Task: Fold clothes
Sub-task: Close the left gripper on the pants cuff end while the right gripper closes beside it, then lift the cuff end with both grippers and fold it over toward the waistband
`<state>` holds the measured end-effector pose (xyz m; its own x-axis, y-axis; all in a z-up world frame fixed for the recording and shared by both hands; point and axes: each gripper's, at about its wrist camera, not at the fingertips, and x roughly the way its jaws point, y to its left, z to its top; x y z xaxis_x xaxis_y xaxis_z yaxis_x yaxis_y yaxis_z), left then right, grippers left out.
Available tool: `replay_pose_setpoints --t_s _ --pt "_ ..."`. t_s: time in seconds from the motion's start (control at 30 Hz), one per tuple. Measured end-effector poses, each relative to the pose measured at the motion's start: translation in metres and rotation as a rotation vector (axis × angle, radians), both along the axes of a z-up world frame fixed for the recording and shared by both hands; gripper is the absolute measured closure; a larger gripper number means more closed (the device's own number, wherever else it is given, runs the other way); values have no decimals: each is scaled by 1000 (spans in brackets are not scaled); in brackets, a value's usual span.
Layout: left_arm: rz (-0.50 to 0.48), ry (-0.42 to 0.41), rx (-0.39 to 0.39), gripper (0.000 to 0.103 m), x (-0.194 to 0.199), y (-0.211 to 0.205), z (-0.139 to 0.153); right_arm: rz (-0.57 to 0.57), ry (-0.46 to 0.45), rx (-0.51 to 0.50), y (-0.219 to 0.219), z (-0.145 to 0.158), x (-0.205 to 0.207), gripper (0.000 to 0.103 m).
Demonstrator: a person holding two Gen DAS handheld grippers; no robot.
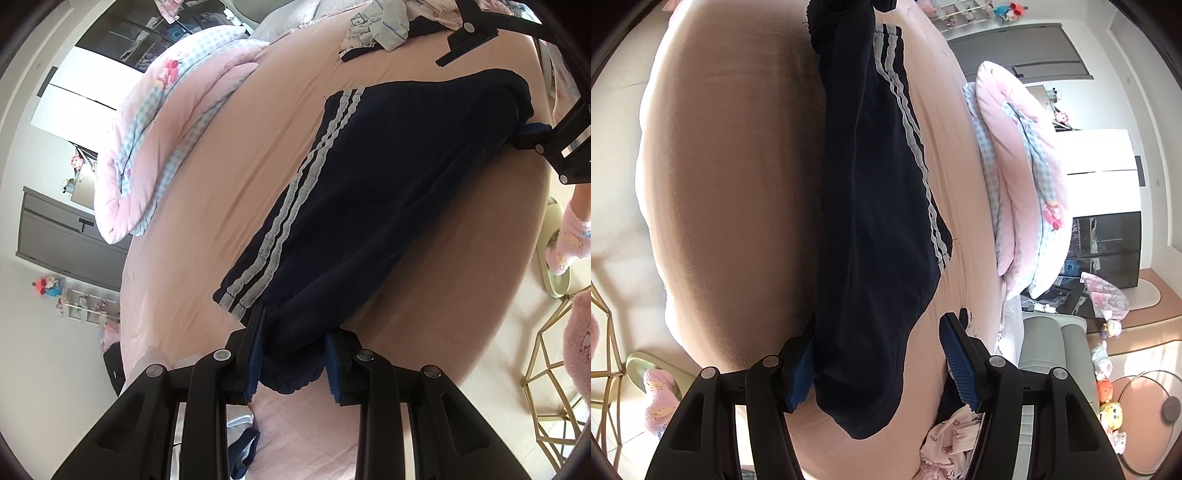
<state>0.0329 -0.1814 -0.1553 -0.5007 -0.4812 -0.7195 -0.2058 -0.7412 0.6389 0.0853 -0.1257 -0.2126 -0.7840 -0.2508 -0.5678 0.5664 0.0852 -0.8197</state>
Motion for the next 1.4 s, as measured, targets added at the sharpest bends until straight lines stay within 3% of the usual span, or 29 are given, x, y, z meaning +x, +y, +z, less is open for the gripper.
replay_pose_setpoints --t_s 0.13,0.27,0.5,0.63,0.77,1.03,1.4 --pt "11 -17 -7 76 1 0 -7 -21 -25 -12 0 1 -2 43" --pt "36 -31 8 76 3 0 -12 -72 -117 -50 1 6 -6 62" --pt "86 -26 38 76 4 -2 -19 -114 -190 -96 5 7 -9 80" --pt "71 -28 3 76 6 2 -26 -124 -226 -113 7 10 -12 87" --pt "77 -34 30 76 4 -2 -25 -151 -303 -145 9 21 -19 90" --pt "101 -56 162 76 -3 -22 -4 -215 -477 -205 11 41 -40 90" --pt "151 -24 266 76 -13 -42 17 -231 -525 -254 6 62 -59 90"
